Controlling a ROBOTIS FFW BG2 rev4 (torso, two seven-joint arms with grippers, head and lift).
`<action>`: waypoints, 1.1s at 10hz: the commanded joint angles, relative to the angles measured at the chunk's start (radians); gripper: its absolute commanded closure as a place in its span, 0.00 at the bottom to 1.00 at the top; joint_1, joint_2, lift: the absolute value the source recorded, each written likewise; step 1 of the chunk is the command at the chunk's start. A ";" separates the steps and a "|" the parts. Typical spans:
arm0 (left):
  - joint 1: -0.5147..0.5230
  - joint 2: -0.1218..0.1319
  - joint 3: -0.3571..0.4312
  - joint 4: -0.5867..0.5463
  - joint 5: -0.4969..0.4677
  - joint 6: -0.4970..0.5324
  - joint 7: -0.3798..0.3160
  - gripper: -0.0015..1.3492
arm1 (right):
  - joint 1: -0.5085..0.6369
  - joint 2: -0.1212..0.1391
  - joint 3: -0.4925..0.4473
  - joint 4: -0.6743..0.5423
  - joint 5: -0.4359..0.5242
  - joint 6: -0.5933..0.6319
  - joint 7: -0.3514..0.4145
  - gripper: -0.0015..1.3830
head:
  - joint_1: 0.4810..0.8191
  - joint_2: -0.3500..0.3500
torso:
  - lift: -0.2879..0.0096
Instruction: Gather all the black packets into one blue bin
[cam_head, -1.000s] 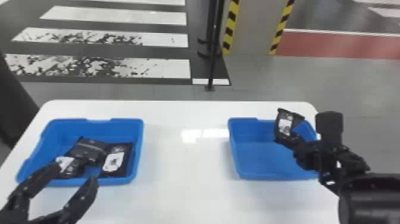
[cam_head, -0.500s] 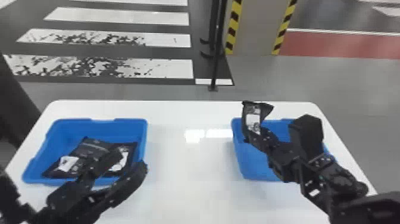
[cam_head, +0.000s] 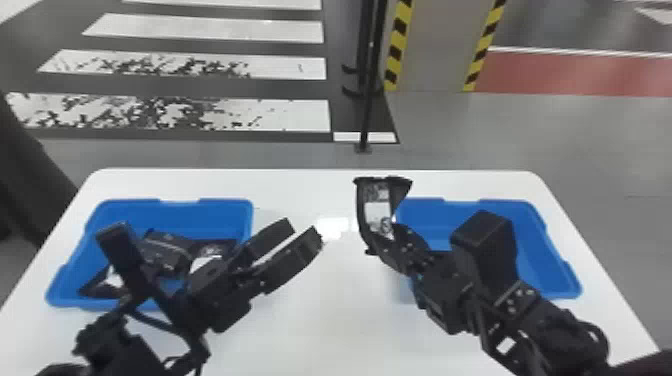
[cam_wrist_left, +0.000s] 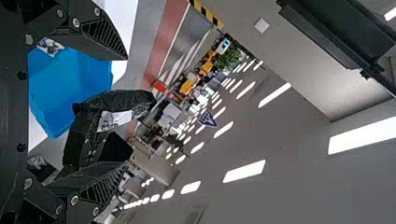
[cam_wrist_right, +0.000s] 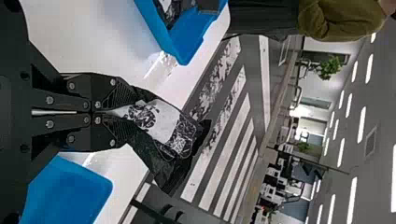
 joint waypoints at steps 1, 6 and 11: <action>-0.073 0.008 -0.063 0.054 0.053 -0.005 -0.001 0.18 | 0.004 -0.012 0.050 -0.036 0.007 -0.008 0.004 0.93 | 0.63 0.40 | 0.60; -0.144 0.003 -0.107 0.115 0.098 -0.081 0.000 0.37 | 0.011 -0.029 0.142 -0.075 0.021 -0.015 0.025 0.93 | 0.63 0.46 | 0.60; -0.134 0.003 -0.145 0.145 0.049 -0.216 0.017 0.89 | 0.009 -0.027 0.142 -0.088 0.025 -0.035 0.027 0.93 | 0.63 0.50 | 0.60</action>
